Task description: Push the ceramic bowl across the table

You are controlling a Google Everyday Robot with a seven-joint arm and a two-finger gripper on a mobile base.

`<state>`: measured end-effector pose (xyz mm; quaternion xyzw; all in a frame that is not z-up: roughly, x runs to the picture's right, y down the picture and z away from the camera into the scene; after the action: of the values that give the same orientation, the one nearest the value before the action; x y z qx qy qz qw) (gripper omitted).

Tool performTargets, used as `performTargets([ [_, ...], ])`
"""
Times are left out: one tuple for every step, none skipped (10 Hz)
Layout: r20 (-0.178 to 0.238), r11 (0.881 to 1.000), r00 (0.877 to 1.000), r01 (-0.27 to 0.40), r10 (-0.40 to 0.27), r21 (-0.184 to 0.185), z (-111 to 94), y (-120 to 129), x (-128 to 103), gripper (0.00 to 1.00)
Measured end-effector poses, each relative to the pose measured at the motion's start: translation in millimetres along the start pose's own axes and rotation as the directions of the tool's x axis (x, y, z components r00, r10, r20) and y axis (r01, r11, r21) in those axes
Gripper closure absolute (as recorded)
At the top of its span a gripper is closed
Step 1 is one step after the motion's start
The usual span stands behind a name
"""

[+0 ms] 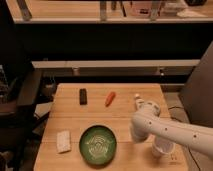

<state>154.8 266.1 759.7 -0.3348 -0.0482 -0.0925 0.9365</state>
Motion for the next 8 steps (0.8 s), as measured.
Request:
performTargets([
  [0.002,1.000,1.000,0.007,-0.007,-0.006,2.8,-1.6,-2.7,1.00],
  [0.002,1.000,1.000,0.010,-0.010,-0.009,3.8,-2.7,-3.1,1.00],
  [0.004,1.000,1.000,0.014,-0.014,-0.018,5.9,-3.1,-3.5,1.00],
  [0.006,0.999,1.000,0.022,-0.022,-0.028,9.8,-4.2,-5.1,1.00],
  [0.007,0.999,0.999,0.036,-0.036,-0.035,12.0,-7.1,-9.9,1.00],
  [0.009,0.998,0.999,0.051,-0.050,-0.043,14.7,-9.6,-15.4,1.00],
  [0.009,0.997,0.998,0.054,-0.054,-0.046,15.9,-10.9,-17.4,1.00],
  [0.008,0.997,0.998,0.061,-0.061,-0.049,16.5,-11.4,-17.0,1.00],
])
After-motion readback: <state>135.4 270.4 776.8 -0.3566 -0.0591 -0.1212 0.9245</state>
